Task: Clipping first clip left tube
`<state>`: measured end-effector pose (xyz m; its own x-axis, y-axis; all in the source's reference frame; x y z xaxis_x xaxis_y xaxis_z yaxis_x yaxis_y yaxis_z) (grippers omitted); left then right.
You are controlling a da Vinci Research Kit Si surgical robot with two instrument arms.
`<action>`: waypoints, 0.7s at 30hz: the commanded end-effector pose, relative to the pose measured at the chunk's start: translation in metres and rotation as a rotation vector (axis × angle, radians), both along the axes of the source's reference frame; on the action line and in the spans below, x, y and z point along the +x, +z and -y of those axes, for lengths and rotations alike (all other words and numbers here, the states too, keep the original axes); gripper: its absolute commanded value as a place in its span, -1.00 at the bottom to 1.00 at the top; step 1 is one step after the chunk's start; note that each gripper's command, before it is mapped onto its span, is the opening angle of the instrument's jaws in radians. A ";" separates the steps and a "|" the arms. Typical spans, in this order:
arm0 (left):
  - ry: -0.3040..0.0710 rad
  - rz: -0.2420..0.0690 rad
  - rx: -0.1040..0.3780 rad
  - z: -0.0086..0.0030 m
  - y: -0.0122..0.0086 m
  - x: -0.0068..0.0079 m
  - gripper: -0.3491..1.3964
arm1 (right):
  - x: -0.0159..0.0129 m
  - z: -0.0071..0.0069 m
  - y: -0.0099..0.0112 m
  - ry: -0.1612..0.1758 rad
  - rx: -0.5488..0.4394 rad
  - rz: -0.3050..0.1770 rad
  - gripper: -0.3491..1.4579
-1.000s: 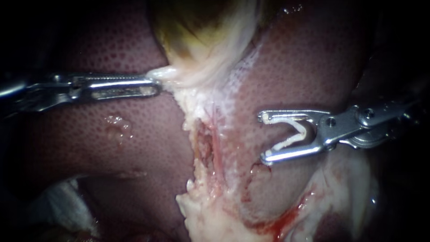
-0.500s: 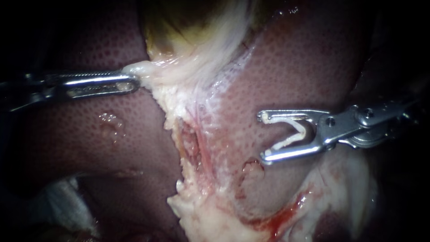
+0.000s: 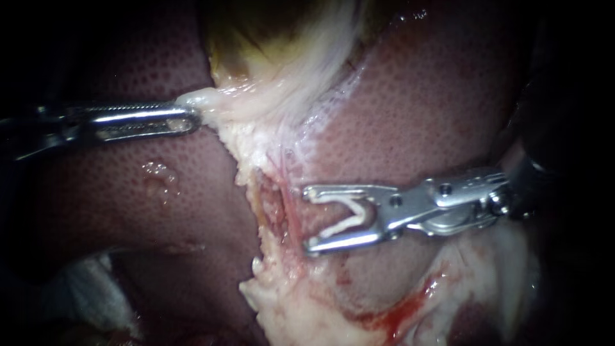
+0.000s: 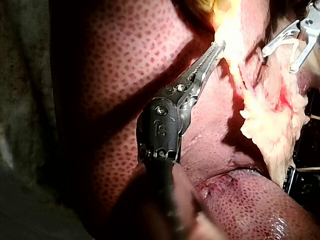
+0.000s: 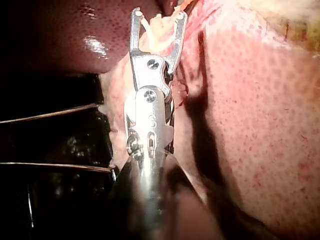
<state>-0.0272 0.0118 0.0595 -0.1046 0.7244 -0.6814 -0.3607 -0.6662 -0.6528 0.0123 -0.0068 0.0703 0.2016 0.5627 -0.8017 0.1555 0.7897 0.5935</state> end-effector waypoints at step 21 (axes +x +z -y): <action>-0.005 -0.004 -0.001 0.0004 -0.0004 -0.0004 -1.00 | 0.0058 0.0025 0.0066 -0.041 0.075 0.013 -0.05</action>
<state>-0.0276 0.0114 0.0591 -0.1043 0.7239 -0.6820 -0.3658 -0.6656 -0.6505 0.0184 -0.0096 0.0771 0.2382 0.6161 -0.7508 0.1835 0.7306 0.6577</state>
